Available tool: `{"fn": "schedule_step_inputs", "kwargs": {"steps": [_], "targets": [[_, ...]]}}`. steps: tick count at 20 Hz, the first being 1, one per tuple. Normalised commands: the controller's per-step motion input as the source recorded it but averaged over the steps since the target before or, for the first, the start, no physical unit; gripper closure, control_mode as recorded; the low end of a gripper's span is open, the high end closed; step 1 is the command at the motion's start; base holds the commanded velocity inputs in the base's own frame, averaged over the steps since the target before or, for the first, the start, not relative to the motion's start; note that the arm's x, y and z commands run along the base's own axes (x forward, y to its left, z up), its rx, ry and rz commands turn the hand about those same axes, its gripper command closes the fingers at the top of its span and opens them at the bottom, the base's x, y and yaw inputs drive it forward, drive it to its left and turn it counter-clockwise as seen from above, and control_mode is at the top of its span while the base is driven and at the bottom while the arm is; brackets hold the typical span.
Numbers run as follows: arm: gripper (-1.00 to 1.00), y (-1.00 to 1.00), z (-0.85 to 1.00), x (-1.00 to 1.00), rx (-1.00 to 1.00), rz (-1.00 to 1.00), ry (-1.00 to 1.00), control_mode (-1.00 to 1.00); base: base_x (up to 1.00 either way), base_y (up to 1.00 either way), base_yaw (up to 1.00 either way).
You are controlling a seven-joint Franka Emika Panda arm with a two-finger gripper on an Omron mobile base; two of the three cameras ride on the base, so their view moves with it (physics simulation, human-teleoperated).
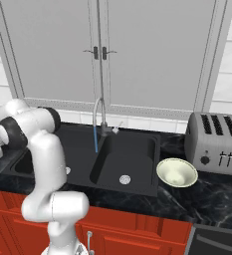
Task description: Rinse each bowl for a few seconds and place them down in the sink or on the counter.
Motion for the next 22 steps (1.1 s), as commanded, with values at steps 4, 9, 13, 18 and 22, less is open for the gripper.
{"fn": "schedule_step_inputs", "kwargs": {"steps": [4,9,13,18,22], "targets": [[-1.0,0.44,-0.18,0.24,0.0,0.0,0.05,-1.0,0.0,0.0,0.0],[1.0,0.27,-0.32,0.14,0.0,0.0,0.13,-1.0,0.0,0.0,0.0],[1.0,0.01,-0.36,0.01,0.0,0.02,0.17,-1.0,0.0,0.0,0.0],[1.0,-0.01,-0.05,-0.22,0.0,0.03,0.04,-1.0,0.0,0.0,0.0],[1.0,-0.02,0.3,-0.28,0.0,0.0,-0.01,-1.0,0.0,0.0,0.0]]}}
